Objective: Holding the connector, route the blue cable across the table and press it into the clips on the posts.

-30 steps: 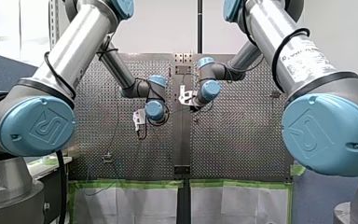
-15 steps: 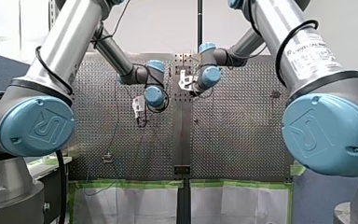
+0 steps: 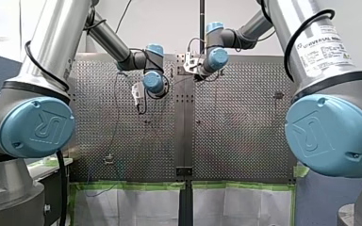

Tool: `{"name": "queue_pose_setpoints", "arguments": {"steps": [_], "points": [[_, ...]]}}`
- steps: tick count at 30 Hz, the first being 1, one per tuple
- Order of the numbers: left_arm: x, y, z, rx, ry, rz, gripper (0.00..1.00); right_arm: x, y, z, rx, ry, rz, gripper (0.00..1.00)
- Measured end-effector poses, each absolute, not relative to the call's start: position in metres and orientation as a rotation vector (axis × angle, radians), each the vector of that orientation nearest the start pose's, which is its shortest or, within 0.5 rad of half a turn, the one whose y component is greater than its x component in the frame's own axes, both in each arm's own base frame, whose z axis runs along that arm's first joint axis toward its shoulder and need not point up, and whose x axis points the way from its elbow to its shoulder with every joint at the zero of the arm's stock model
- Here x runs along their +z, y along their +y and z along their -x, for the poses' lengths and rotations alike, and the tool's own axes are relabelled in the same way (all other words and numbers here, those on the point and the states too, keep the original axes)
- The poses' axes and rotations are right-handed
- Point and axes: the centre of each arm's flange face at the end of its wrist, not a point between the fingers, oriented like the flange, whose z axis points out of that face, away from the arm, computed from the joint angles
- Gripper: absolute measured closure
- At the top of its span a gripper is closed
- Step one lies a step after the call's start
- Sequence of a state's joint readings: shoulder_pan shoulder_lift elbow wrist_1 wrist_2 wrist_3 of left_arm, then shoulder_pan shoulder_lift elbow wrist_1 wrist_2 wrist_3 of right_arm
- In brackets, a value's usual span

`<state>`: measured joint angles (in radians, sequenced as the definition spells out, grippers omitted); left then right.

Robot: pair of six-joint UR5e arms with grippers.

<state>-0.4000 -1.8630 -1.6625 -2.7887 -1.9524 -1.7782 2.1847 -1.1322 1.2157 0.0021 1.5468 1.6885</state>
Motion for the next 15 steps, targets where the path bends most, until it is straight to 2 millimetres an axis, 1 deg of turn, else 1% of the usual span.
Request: {"name": "queue_pose_setpoints", "arguments": {"steps": [5, 9, 12, 15], "points": [[0.342, -0.310, -0.484, -0.178, 1.570, 0.147, 1.00, 0.429, -0.454, -0.486, 1.697, -0.983, -1.706, 1.00], [0.360, -0.308, -0.478, -0.189, 1.545, 0.151, 1.00, 0.452, -0.444, -0.482, 1.731, -0.957, -1.688, 1.00], [0.375, -0.307, -0.471, -0.198, 1.525, 0.151, 1.00, 0.461, -0.438, -0.481, 1.750, -0.941, -1.685, 1.00], [0.389, -0.306, -0.465, -0.206, 1.504, 0.147, 1.00, 0.464, -0.436, -0.482, 1.764, -0.928, -1.693, 1.00]]}}
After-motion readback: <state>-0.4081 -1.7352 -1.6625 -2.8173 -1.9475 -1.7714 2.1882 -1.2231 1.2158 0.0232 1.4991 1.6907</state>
